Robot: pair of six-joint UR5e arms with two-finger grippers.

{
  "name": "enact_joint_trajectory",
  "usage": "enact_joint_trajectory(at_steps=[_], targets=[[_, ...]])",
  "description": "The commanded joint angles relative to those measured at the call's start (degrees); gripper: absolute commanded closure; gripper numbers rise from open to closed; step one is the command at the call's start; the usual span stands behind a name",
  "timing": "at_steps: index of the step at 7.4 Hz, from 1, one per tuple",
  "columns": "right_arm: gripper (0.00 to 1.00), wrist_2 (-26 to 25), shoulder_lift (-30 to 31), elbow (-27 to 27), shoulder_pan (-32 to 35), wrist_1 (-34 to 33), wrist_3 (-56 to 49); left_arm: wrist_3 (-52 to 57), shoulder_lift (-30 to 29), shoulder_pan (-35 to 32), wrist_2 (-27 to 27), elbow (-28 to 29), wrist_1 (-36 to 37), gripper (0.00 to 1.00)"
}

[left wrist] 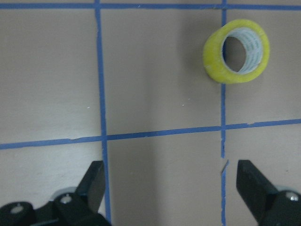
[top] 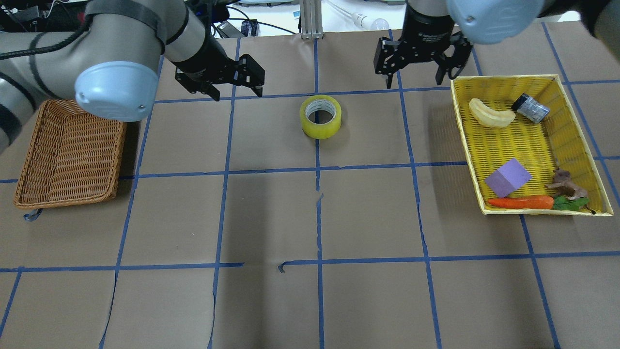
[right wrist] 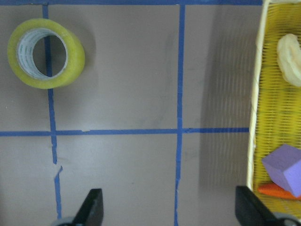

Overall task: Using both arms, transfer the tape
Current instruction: 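Move the left gripper over the tape roll and grasp its rim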

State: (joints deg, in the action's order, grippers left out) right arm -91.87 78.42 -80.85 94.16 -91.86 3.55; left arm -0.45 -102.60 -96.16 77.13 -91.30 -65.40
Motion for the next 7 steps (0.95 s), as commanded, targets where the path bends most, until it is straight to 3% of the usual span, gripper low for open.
enact_joint_trajectory(at_steps=[1, 5, 7], targets=[[0.00, 0.3, 10.0, -8.8, -2.8, -0.3, -3.3, 0.9, -7.9, -4.8, -0.6, 5.4, 2.0, 0.00], [0.00, 1.0, 10.9, -8.9, -2.7, -1.1, -3.5, 1.8, -19.0, -5.4, 2.6, 9.5, 5.2, 0.00], [0.00, 1.1, 10.9, -8.9, -2.6, -2.9, -3.3, 1.6, -24.4, -5.4, 2.6, 15.6, 5.1, 0.00]])
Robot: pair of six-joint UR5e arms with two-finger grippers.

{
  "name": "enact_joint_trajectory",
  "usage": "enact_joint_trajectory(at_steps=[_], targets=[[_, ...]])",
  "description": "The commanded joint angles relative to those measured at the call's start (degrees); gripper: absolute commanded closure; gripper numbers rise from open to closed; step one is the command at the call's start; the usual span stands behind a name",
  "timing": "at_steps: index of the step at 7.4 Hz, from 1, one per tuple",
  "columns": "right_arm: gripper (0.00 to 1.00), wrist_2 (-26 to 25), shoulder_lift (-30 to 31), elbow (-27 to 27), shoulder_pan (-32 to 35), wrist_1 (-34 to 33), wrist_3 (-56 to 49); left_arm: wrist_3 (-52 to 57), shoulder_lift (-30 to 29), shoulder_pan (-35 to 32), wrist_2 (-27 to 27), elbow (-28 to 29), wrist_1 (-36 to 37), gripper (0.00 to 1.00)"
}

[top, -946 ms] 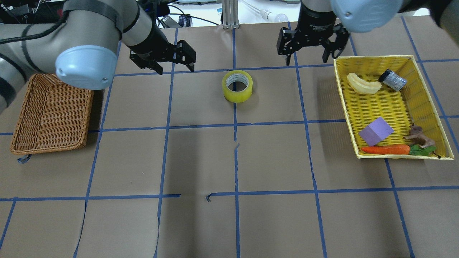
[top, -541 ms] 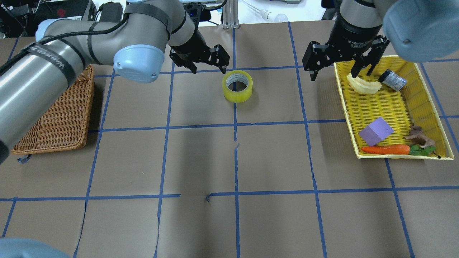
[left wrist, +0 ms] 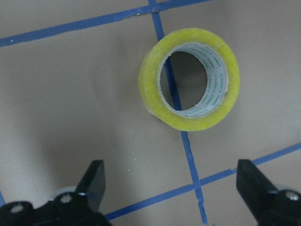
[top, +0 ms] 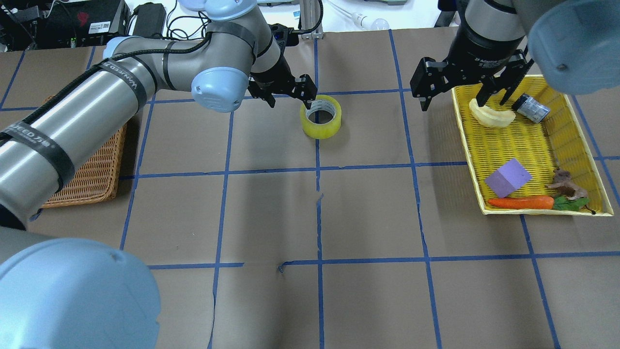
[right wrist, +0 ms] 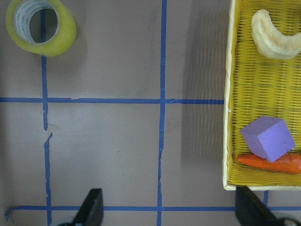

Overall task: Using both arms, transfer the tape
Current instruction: 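Move the left gripper over the tape roll and grasp its rim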

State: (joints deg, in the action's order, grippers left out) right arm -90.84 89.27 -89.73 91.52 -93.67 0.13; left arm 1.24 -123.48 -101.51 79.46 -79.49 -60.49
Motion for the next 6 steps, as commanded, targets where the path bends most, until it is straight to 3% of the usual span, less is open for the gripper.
enact_joint_trajectory(at_steps=[1, 6], targets=[[0.00, 0.0, 0.0, 0.0, 0.1, -1.0, 0.1, -0.3, -6.1, 0.0, 0.3, 6.8, 0.2, 0.00], [0.00, 0.1, -0.1, -0.1, 0.1, -1.0, -0.1, -4.4, -12.9, 0.0, -1.3, 8.1, 2.1, 0.00]])
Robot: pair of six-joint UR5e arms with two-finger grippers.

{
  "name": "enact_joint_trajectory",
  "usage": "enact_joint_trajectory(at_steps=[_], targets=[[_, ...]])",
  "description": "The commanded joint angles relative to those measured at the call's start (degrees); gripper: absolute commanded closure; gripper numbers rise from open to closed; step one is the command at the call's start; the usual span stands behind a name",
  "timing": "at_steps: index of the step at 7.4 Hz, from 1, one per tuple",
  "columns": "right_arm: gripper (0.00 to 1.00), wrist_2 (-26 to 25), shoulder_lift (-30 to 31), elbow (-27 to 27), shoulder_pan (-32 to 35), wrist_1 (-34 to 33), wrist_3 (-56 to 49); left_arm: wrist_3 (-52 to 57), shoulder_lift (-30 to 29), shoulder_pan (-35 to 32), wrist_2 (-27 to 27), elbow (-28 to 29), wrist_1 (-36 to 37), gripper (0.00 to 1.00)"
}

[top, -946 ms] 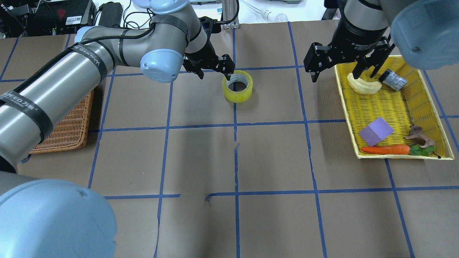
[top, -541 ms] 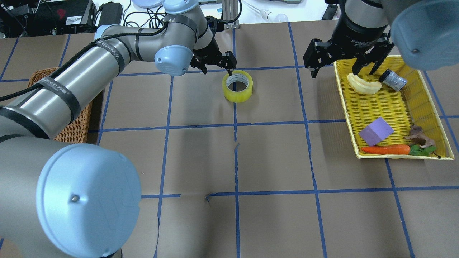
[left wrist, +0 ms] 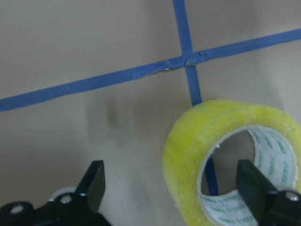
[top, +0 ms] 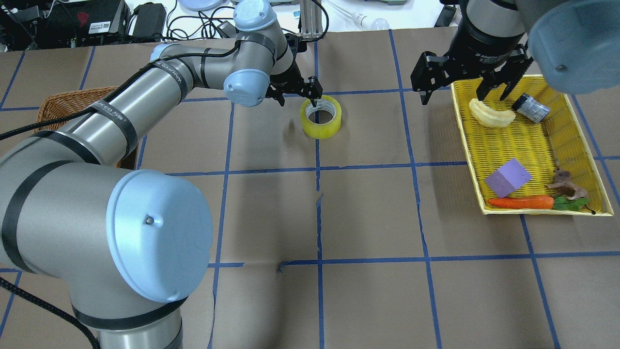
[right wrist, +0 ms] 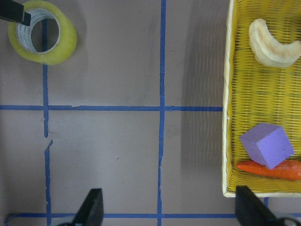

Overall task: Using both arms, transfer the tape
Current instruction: 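Move the left gripper over the tape roll and grasp its rim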

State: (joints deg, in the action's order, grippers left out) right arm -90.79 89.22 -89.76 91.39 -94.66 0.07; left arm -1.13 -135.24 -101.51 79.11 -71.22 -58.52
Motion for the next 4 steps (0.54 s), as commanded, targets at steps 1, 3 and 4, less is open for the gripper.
enact_joint_trajectory(at_steps=[1, 3, 4], targets=[[0.00, 1.0, -0.1, -0.1, 0.2, 0.0, -0.1, -2.0, -1.3, 0.0, -1.8, -0.1, 0.2, 0.09], [0.00, 1.4, -0.1, -0.1, 0.2, 0.0, -0.1, 0.9, -1.0, 0.0, -1.7, -0.3, 0.1, 1.00], [0.00, 1.4, -0.2, -0.2, 0.2, 0.0, -0.1, 1.0, -0.4, 0.0, -1.8, -0.7, -0.5, 1.00]])
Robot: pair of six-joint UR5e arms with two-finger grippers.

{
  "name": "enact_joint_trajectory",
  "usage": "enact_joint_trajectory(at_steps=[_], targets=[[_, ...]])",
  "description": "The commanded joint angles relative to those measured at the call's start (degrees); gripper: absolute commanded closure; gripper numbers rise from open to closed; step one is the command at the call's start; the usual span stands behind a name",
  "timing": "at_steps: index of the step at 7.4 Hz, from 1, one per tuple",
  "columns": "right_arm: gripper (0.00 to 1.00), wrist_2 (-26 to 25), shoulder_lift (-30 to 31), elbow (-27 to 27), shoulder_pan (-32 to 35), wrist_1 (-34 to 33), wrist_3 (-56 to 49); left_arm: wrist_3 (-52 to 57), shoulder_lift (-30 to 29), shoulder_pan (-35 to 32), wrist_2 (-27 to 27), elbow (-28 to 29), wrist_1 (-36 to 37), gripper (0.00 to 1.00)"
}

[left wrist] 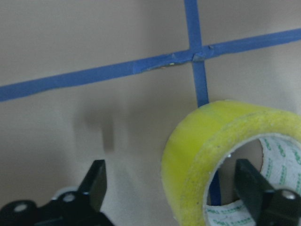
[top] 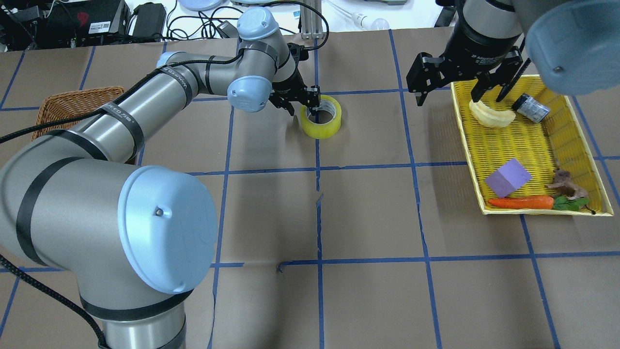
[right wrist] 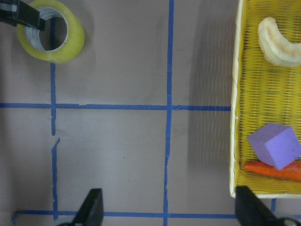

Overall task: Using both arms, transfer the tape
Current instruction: 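Move the left gripper over the tape roll and grasp its rim, then carry the tape roll with the left gripper into the wicker basket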

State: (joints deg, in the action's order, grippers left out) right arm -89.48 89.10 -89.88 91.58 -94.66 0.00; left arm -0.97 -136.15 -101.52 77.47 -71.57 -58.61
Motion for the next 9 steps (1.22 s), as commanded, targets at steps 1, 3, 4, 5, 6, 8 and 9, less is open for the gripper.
enact_joint_trajectory(at_steps=[1, 3, 4, 5, 6, 8, 9], targets=[[0.00, 0.1, 0.0, 0.0, 0.0, 0.0, 0.0, 2.0, 1.1, 0.0, 0.1, -0.5, -0.6, 1.00], [0.00, 0.0, -0.1, 0.0, -0.2, 0.0, 0.0, 5.4, 4.0, 4.2, 4.0, 0.4, -8.1, 1.00], [0.00, 0.1, -0.1, 0.0, -0.2, 0.0, 0.0, 5.8, 6.1, 7.5, 5.0, 0.4, -10.9, 1.00], [0.00, 0.0, -0.1, 0.0, -0.2, 0.0, 0.0, 7.6, 7.8, 10.7, 5.0, 0.5, -13.3, 1.00], [0.00, 0.0, -0.1, 0.0, -0.2, 0.0, 0.0, 11.0, 9.4, 14.7, 5.2, 0.5, -15.2, 1.00], [0.00, 0.0, -0.1, 0.0, -0.2, 0.0, 0.0, 19.3, 13.0, 21.6, 9.7, -0.2, -17.7, 1.00], [0.00, 0.0, -0.1, 0.0, -0.1, 0.0, 0.0, 22.4, 14.5, 24.9, 10.9, -0.7, -18.1, 1.00]])
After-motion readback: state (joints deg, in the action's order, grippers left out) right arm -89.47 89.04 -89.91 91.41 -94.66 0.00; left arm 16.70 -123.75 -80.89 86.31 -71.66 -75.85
